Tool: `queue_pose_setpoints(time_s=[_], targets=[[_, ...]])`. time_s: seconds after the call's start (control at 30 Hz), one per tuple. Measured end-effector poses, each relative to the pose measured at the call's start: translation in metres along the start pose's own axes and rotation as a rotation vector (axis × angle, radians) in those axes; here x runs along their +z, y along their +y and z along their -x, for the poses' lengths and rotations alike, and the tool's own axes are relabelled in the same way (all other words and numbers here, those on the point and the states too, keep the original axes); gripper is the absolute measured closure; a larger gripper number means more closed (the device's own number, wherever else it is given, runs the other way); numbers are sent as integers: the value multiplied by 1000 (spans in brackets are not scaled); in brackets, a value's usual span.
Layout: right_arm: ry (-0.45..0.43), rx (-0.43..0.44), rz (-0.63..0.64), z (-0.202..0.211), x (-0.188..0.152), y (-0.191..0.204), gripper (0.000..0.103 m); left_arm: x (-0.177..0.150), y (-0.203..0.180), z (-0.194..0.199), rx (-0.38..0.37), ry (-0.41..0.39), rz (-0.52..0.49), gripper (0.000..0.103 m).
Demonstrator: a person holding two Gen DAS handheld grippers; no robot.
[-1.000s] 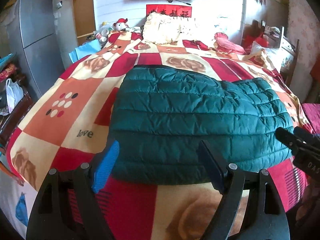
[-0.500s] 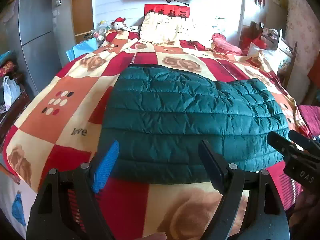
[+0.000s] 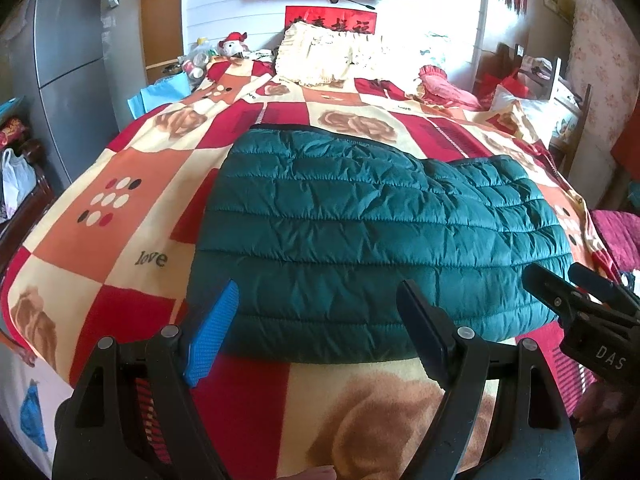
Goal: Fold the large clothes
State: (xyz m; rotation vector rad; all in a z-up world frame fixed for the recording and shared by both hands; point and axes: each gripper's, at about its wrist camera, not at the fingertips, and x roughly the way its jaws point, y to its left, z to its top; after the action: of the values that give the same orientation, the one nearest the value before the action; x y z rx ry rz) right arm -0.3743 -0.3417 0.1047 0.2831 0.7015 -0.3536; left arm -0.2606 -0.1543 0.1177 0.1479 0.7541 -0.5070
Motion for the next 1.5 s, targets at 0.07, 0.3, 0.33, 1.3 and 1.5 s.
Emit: queue_pose_setpoints(time_s=[0.07, 0.3, 0.33, 1.3, 1.5], targets=[[2, 6, -4, 0, -1, -1, 12, 0, 0, 0, 1, -1, -2, 21], [9, 6, -4, -1, -1, -2, 12, -1, -3, 2, -2, -5, -10, 21], [11, 4, -3, -1, -1, -2, 12, -1, -4, 1, -3, -4, -11, 21], [20, 14, -20, -3, -4, -7, 12, -3, -5, 0, -10, 3, -6, 21], [19, 14, -22, -3, -5, -8, 12, -3, -5, 0, -10, 5, -7, 21]])
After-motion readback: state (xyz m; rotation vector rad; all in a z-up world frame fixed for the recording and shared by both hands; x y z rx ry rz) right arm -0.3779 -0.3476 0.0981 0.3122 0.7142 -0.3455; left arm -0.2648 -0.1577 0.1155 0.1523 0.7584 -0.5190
